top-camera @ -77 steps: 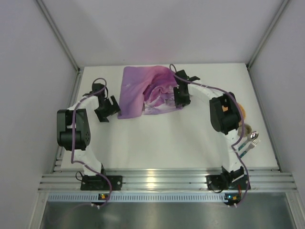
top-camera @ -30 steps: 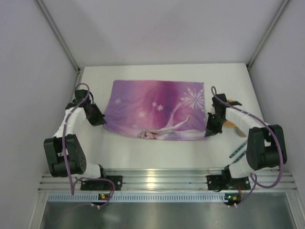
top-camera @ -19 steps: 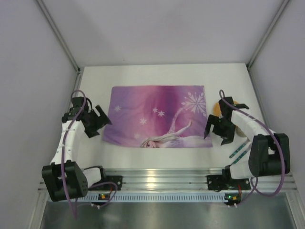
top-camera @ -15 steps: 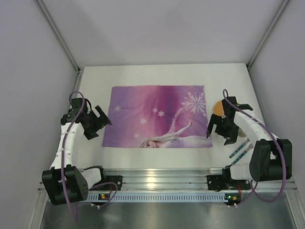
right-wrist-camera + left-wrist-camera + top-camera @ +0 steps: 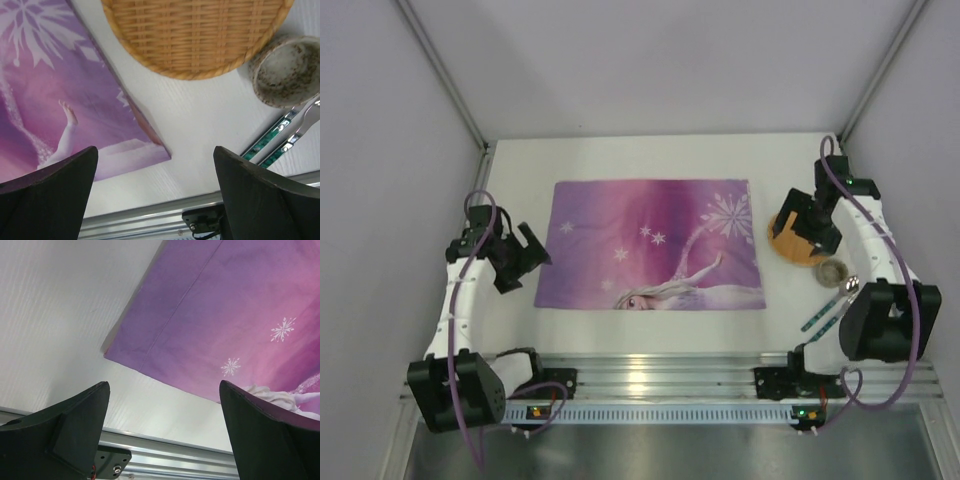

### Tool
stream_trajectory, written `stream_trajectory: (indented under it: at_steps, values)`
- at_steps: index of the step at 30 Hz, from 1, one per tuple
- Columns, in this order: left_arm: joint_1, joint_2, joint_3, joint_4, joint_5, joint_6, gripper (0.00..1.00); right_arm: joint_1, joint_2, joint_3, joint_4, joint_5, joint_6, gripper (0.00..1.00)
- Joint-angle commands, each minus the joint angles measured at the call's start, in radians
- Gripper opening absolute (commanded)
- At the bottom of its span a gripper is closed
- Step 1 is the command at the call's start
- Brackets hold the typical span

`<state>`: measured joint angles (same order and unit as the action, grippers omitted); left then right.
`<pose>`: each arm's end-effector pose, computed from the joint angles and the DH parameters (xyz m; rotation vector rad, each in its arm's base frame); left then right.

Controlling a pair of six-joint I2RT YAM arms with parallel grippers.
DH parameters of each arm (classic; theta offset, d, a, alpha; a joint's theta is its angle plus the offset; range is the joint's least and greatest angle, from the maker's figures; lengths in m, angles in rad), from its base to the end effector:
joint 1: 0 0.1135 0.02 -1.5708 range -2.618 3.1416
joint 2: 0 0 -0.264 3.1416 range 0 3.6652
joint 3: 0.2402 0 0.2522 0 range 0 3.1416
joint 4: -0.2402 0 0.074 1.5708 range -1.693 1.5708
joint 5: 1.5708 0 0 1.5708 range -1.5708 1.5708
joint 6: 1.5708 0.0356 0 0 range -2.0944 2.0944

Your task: Set the dinner table for one person

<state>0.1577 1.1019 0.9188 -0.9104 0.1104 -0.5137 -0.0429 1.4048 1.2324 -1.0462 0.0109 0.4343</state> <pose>0.2008 0.0280 0.2662 -0.8486 2.5416 -0.2611 0.2655 -0.0118 0.2881 0.6627 2.7131 0.0817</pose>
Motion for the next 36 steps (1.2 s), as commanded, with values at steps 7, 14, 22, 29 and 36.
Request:
stream_trajectory:
  at_steps: [7, 14, 22, 29, 36]
  values:
    - [-0.003, 0.065, 0.034, 0.044, -0.020, 0.072, 0.95, -0.310, 0.333, 0.248, 0.058, -0.314, -0.016, 0.96]
    - [-0.001, 0.078, 0.022, 0.070, -0.002, 0.083, 0.95, -0.521, 0.413, 0.200, 0.238, -0.433, 0.026, 0.96]
    - [-0.003, 0.075, 0.003, 0.110, 0.011, 0.084, 0.96, -0.558, 0.485, 0.142, 0.287, -0.342, -0.060, 0.96]
    - [-0.003, 0.101, 0.005, 0.113, 0.020, 0.087, 0.95, -0.558, 0.562, 0.044, 0.492, -0.411, -0.034, 0.95]
    - [-0.003, 0.125, 0.006, 0.110, 0.014, 0.086, 0.95, -0.555, 0.596, -0.028, 0.649, -0.497, 0.006, 0.82]
